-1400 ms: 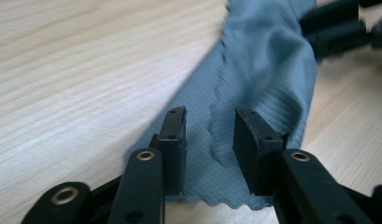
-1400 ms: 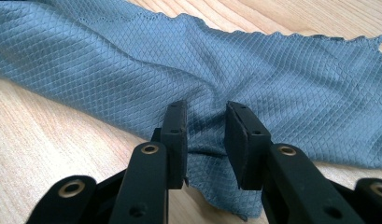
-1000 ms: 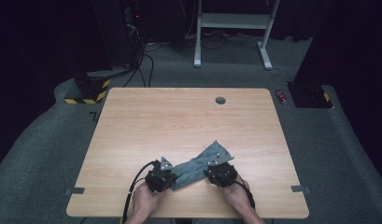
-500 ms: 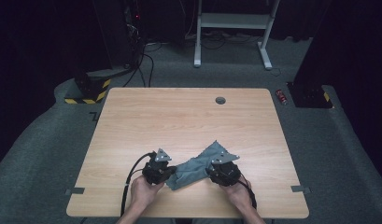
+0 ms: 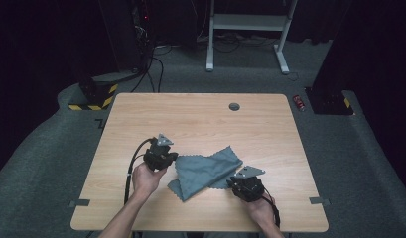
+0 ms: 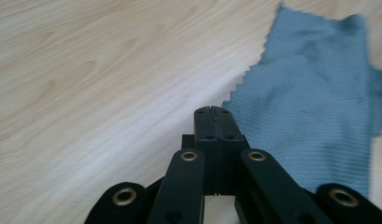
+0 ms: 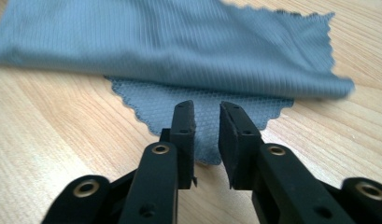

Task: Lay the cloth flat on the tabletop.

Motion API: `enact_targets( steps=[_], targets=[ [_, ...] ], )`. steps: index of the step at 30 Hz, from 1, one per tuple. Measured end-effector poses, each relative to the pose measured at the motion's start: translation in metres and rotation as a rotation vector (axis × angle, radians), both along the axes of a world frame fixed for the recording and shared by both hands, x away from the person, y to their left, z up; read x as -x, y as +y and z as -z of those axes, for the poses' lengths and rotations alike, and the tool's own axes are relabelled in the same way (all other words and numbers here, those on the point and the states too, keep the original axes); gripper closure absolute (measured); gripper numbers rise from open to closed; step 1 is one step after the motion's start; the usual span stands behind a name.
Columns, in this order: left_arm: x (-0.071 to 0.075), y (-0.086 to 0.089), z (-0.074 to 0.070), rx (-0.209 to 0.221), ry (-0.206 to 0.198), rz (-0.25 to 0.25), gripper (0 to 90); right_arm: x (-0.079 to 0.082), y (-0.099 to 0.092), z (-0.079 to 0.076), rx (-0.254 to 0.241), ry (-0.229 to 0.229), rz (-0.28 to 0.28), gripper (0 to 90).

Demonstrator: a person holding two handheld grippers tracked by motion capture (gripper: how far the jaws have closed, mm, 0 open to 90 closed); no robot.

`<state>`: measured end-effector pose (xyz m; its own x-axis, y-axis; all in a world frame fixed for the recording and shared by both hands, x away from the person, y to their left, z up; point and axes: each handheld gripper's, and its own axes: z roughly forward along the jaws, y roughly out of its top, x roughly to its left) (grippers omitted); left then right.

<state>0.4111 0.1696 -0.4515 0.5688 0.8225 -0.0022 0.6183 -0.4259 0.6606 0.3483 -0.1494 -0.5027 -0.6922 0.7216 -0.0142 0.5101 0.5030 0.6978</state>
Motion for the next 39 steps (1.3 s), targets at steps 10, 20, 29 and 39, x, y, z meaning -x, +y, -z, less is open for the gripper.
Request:
enact_targets(
  steps=[10, 20, 29, 39],
  targets=[
    [-0.035, 0.026, 0.028, -0.084, 0.032, -0.152, 89.9, -0.002, 0.011, 0.007, 0.036, 0.022, 0.009, 70.4],
    [0.010, 0.003, 0.030, 0.004, 0.047, -0.054, 62.6, -0.004, 0.017, 0.008, 0.081, 0.012, -0.034, 83.5],
    [0.005, -0.001, 0.052, -0.050, 0.073, -0.081, 66.9, -0.002, 0.014, 0.005, 0.088, 0.011, -0.040, 89.2],
    [-0.016, -0.009, 0.048, -0.179, 0.057, -0.044, 90.0, 0.007, -0.008, -0.014, 0.060, -0.037, -0.046, 89.4]
  ],
)
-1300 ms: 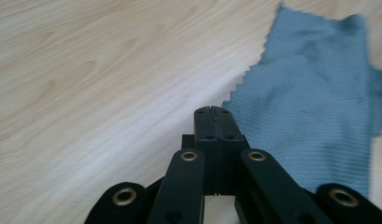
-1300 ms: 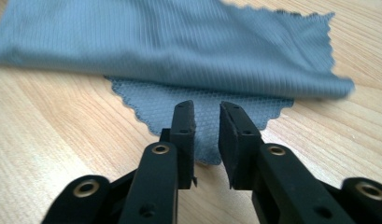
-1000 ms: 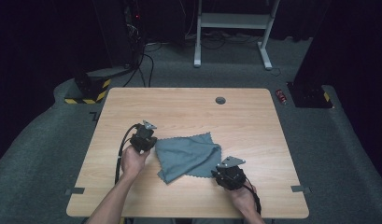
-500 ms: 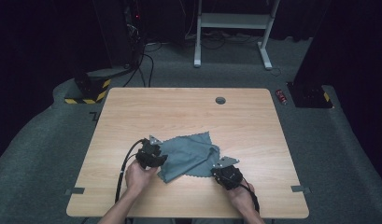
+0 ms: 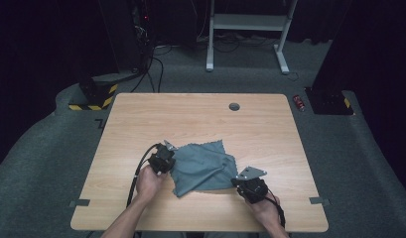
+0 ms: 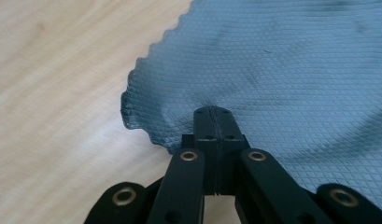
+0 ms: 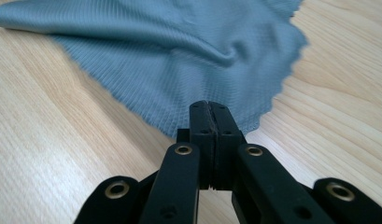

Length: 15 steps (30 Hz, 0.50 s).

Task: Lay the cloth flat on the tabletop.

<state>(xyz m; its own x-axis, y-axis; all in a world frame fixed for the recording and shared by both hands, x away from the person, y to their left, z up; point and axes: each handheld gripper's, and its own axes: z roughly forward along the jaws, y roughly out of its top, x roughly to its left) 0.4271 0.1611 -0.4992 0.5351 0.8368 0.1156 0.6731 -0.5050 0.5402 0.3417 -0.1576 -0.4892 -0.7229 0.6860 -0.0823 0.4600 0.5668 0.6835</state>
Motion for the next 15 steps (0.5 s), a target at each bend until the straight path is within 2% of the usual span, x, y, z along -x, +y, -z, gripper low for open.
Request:
enact_targets(
  steps=[3, 4, 5, 6, 7, 9, 10, 15],
  targets=[
    [-0.010, 0.009, -0.003, 0.034, -0.004, -0.051, 90.0, 0.002, -0.009, -0.001, -0.003, 0.005, 0.018, 89.4],
    [-0.012, 0.012, -0.004, 0.050, -0.006, -0.063, 89.9, 0.003, -0.012, 0.000, -0.008, 0.016, 0.021, 89.3],
    [-0.012, 0.012, -0.005, 0.048, -0.010, -0.069, 88.7, 0.003, -0.014, 0.002, -0.015, 0.030, 0.023, 89.2],
    [-0.011, 0.012, -0.005, 0.045, -0.014, -0.073, 84.5, 0.003, -0.015, 0.004, -0.015, 0.043, 0.019, 88.9],
    [-0.008, 0.011, -0.006, 0.063, -0.013, -0.066, 79.4, 0.003, -0.014, 0.007, -0.010, 0.050, 0.015, 87.8],
    [0.003, 0.007, -0.009, 0.086, -0.016, -0.039, 72.0, 0.004, -0.012, 0.011, -0.013, 0.069, -0.009, 82.6],
    [0.007, 0.005, -0.009, 0.099, -0.019, -0.032, 67.9, 0.004, -0.010, 0.012, -0.012, 0.062, -0.016, 79.8],
    [0.052, -0.006, -0.014, 0.168, -0.025, 0.056, 61.9, 0.001, -0.005, 0.010, -0.028, 0.043, -0.005, 74.7]
  ],
)
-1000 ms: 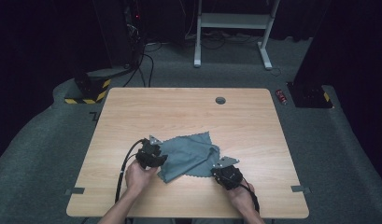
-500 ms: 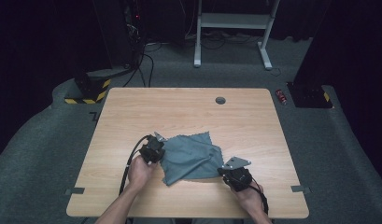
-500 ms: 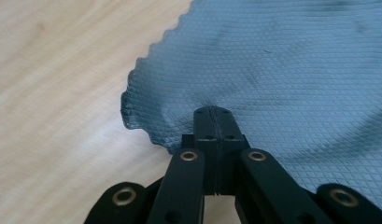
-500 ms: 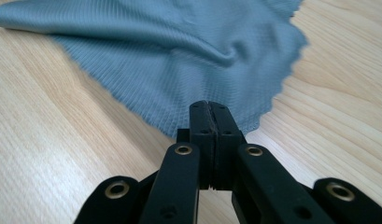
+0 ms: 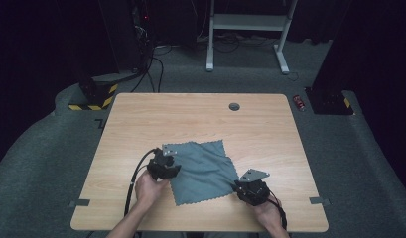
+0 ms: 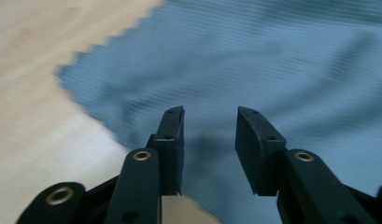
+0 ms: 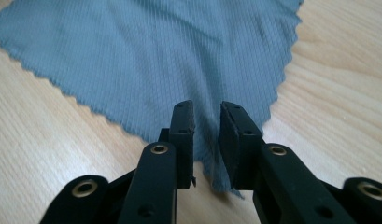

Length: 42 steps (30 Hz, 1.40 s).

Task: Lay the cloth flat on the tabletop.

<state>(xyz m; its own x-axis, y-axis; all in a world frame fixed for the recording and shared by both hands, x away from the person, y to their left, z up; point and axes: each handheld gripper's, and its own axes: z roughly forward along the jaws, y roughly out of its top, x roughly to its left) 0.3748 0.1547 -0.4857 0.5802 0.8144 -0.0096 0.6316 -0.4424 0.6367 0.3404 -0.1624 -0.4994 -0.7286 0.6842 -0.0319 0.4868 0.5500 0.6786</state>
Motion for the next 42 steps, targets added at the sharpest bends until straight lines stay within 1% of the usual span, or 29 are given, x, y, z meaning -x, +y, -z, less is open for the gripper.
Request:
enact_targets(
  steps=[2, 3, 5, 7, 8, 11, 14, 17, 20, 22, 24, 26, 28, 29, 30, 33, 34, 35, 37, 38, 39, 42],
  targets=[
    [0.019, -0.004, 0.002, 0.013, 0.001, 0.027, 60.9, -0.001, 0.002, -0.001, -0.001, -0.005, -0.003, 74.0],
    [0.027, -0.005, 0.003, 0.011, -0.003, 0.036, 60.6, -0.001, 0.004, 0.000, -0.001, -0.008, -0.001, 73.9],
    [0.039, -0.005, 0.008, 0.005, 0.001, 0.037, 61.0, -0.002, 0.006, 0.000, 0.000, -0.009, -0.001, 73.9],
    [0.047, -0.003, 0.012, 0.034, 0.023, 0.021, 61.9, -0.004, 0.008, 0.001, 0.000, -0.005, 0.005, 74.1],
    [0.049, -0.002, 0.014, 0.038, 0.029, 0.020, 62.1, -0.005, 0.009, 0.002, 0.003, -0.004, 0.006, 74.2],
    [0.053, -0.002, 0.019, 0.019, 0.047, 0.021, 64.1, -0.009, 0.010, 0.006, 0.015, 0.009, 0.017, 75.0],
    [0.054, -0.002, 0.020, 0.001, 0.031, 0.026, 68.4, -0.010, 0.011, 0.009, 0.024, 0.023, 0.020, 77.8],
    [0.054, 0.000, 0.020, -0.007, 0.033, 0.032, 72.4, -0.005, 0.013, 0.011, 0.025, 0.039, -0.011, 84.6],
    [0.056, 0.005, 0.019, -0.022, 0.035, 0.040, 80.5, 0.005, 0.020, 0.010, 0.046, 0.033, -0.059, 86.1],
    [0.058, 0.010, 0.019, -0.013, 0.041, 0.040, 83.4, 0.011, 0.024, 0.010, 0.054, 0.034, -0.089, 86.1],
    [0.059, 0.017, 0.019, -0.009, 0.046, 0.033, 83.9, 0.014, 0.026, 0.009, 0.048, 0.045, -0.107, 84.8],
    [0.058, 0.022, 0.019, -0.019, 0.047, 0.025, 83.9, 0.013, 0.026, 0.009, 0.038, 0.060, -0.115, 82.5],
    [0.057, 0.025, 0.019, -0.016, 0.048, 0.016, 82.8, 0.011, 0.025, 0.006, 0.017, 0.057, -0.102, 80.7],
    [0.056, 0.025, 0.019, -0.014, 0.048, 0.011, 81.6, 0.008, 0.024, 0.003, 0.001, 0.053, -0.088, 80.1],
    [0.055, 0.025, 0.019, -0.022, 0.045, 0.007, 79.9, 0.004, 0.024, 0.000, -0.012, 0.042, -0.073, 79.7],
    [0.053, 0.024, 0.020, -0.007, 0.036, -0.012, 69.3, -0.013, 0.023, -0.008, -0.041, 0.012, -0.014, 78.4],
    [0.053, 0.023, 0.021, 0.004, 0.028, -0.017, 65.1, -0.021, 0.023, -0.008, -0.044, 0.011, 0.008, 78.4],
    [0.053, 0.022, 0.022, 0.007, 0.018, -0.018, 62.2, -0.030, 0.024, -0.008, -0.045, 0.015, 0.033, 78.3],
    [0.053, 0.021, 0.024, 0.014, 0.000, -0.023, 60.1, -0.048, 0.026, -0.007, -0.047, 0.022, 0.079, 78.2],
    [0.054, 0.021, 0.024, 0.028, -0.001, -0.032, 59.1, -0.057, 0.028, -0.006, -0.047, 0.028, 0.103, 78.1],
    [0.054, 0.021, 0.025, 0.033, -0.004, -0.037, 58.2, -0.065, 0.031, -0.005, -0.037, 0.022, 0.120, 78.0],
    [0.055, 0.022, 0.025, 0.039, -0.008, -0.043, 54.7, -0.086, 0.037, -0.003, -0.033, 0.026, 0.175, 74.4]
  ],
)
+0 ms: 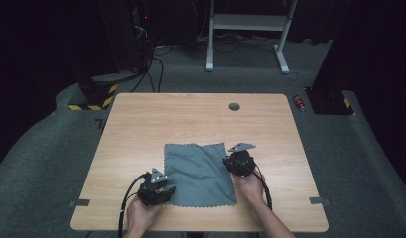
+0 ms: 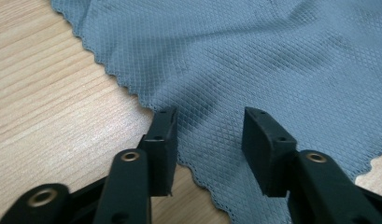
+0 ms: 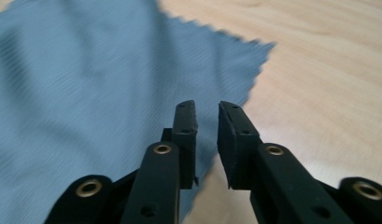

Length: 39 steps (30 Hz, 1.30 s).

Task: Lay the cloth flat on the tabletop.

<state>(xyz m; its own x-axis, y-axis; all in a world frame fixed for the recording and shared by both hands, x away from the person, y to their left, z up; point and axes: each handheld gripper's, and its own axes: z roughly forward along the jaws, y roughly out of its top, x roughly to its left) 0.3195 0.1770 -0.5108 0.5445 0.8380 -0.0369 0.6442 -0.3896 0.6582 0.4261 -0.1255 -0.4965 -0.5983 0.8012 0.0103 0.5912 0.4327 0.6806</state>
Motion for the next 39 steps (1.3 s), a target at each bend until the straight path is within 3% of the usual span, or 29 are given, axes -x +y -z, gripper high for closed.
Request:
enact_targets(
  steps=[4, 8, 12, 14, 18, 21, 25, 27, 29, 31, 34, 39],
  targets=[
    [0.004, 0.003, -0.002, 0.018, -0.013, -0.009, 52.0, -0.020, 0.005, 0.004, -0.002, 0.010, 0.059, 71.1],
    [0.001, 0.007, -0.003, 0.041, -0.008, -0.031, 50.2, -0.029, 0.009, 0.010, 0.015, 0.028, 0.086, 71.1],
    [-0.003, 0.007, -0.002, 0.036, -0.002, -0.037, 49.7, -0.033, 0.011, 0.014, 0.044, 0.025, 0.086, 81.1],
    [-0.005, 0.007, -0.001, 0.033, 0.001, -0.040, 49.7, -0.033, 0.013, 0.013, 0.073, 0.016, 0.076, 88.3],
    [-0.009, 0.005, 0.002, 0.040, 0.004, -0.029, 49.6, -0.037, 0.014, 0.010, 0.166, -0.027, 0.071, 89.7],
    [-0.013, 0.004, 0.002, 0.014, -0.011, -0.025, 50.2, -0.042, 0.001, 0.008, 0.145, -0.028, 0.123, 89.7],
    [-0.022, 0.001, 0.001, -0.001, 0.001, -0.027, 49.3, -0.049, -0.017, 0.012, 0.128, 0.005, 0.195, 89.1],
    [-0.025, -0.001, 0.001, -0.008, 0.002, -0.025, 48.6, -0.051, -0.023, 0.012, 0.102, 0.016, 0.206, 83.5],
    [-0.024, -0.005, 0.001, 0.014, 0.008, -0.024, 48.5, -0.048, -0.024, 0.011, 0.096, 0.015, 0.212, 75.8],
    [-0.019, -0.009, 0.001, 0.022, -0.005, -0.015, 48.5, -0.041, -0.026, 0.007, 0.080, -0.013, 0.192, 75.1],
    [-0.015, -0.014, 0.002, 0.007, -0.007, 0.010, 48.3, -0.024, -0.027, 0.001, 0.067, -0.044, 0.152, 74.9],
    [-0.014, -0.012, 0.001, -0.031, -0.019, 0.015, 48.0, 0.008, -0.030, -0.002, 0.057, -0.053, 0.061, 73.9]
  ],
)
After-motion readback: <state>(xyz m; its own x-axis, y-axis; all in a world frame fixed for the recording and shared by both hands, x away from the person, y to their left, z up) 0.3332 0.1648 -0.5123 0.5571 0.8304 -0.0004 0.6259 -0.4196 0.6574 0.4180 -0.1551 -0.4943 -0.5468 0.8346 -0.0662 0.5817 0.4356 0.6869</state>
